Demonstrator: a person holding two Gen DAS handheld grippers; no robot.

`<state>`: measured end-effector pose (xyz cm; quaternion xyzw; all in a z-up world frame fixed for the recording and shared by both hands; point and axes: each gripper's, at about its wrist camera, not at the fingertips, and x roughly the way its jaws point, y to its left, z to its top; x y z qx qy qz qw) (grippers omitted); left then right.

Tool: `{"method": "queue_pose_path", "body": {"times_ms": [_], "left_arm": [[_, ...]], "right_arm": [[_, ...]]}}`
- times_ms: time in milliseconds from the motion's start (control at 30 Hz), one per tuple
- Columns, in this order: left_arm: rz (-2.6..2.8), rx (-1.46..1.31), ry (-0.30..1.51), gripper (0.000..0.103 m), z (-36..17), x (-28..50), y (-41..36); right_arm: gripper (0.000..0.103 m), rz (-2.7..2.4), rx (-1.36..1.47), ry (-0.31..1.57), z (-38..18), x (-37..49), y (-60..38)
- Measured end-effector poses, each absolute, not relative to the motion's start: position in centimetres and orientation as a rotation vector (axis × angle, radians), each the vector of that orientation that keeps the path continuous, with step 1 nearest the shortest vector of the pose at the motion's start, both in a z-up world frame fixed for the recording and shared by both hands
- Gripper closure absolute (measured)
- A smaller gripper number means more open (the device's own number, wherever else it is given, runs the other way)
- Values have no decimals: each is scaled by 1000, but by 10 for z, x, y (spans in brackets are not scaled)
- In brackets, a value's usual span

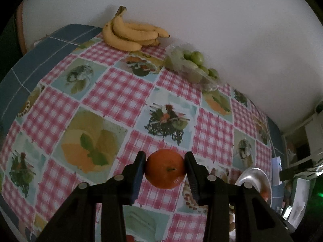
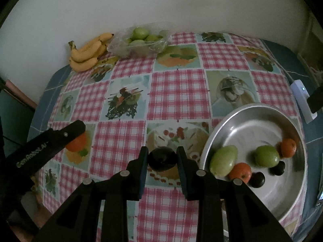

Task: Organize fruits
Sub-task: 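Carry the tangerine and plum over the steel bowl with both tools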

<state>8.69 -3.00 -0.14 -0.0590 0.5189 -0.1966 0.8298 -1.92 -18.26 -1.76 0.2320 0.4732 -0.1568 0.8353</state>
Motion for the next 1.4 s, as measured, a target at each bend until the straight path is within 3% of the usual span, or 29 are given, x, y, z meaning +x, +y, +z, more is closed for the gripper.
{"method": "queue_pose_path", "body": {"times_ms": [700,1400], "left_arm": [[-472,-54,1103,61,-2,62,-52],[-731,213,1084,61,-2,-27,-154]], "right_arm": [[74,-403,579,992,-23,-63,-222],[73,-603,710,926,-28,-138,-294]]}}
